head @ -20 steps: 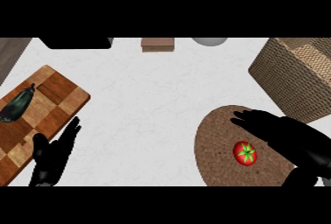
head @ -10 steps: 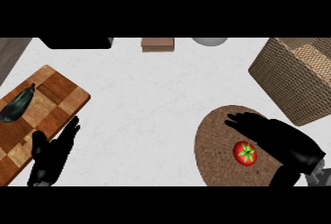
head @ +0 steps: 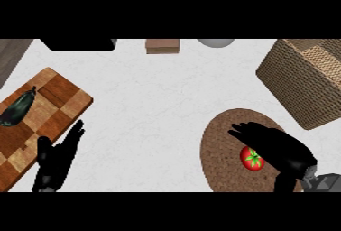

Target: Pick the tomato from the placemat and place it in the basket

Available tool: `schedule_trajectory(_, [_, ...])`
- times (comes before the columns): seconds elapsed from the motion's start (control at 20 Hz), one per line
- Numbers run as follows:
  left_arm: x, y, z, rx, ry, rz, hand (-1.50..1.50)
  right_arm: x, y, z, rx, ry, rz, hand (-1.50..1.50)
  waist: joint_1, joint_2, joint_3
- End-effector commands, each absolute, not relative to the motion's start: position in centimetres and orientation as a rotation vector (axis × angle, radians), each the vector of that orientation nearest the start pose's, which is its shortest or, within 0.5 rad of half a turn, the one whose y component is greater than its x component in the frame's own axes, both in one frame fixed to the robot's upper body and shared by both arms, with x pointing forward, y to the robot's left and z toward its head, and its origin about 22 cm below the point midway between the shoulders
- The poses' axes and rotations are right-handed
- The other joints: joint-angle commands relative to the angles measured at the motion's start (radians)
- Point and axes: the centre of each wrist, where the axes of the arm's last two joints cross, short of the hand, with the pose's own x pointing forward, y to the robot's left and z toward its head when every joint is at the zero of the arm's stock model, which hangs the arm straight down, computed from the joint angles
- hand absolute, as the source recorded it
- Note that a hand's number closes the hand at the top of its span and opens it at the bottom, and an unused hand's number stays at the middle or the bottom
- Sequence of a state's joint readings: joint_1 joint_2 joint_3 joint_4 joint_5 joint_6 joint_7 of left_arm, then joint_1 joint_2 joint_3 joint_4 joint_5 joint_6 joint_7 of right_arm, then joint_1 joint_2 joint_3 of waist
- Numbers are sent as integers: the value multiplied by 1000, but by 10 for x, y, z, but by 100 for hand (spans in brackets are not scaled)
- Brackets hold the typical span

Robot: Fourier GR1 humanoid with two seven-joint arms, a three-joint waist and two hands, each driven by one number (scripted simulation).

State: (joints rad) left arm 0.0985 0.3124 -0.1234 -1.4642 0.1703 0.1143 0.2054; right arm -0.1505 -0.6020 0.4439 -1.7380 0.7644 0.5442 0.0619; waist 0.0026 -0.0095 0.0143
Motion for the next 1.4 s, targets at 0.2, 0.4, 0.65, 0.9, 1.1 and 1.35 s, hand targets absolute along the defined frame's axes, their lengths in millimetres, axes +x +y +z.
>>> schedule_trajectory(0.2, [214,309,-37,162,-1020,-30,0,253,-254,63,-465,-1130,1740,-150,-3,11,-14])
schedule_trajectory(0.4, [205,296,-56,157,-1015,-33,0,262,-229,71,-457,-1139,1735,-150,-1,11,-15])
schedule_trajectory(0.65, [204,305,-51,159,-1013,-49,0,268,-241,54,-461,-1110,1763,150,2,12,-15])
schedule_trajectory(0.9, [207,289,-57,163,-1009,-13,0,263,-238,36,-554,-1222,1844,150,0,12,-14])
schedule_trajectory(1.1, [186,284,-60,142,-1009,-31,0,265,-237,37,-569,-1217,1868,150,4,10,-14])
schedule_trajectory(1.35, [187,290,-50,163,-1007,-16,0,208,-289,23,-571,-1219,1853,150,-22,5,-14])
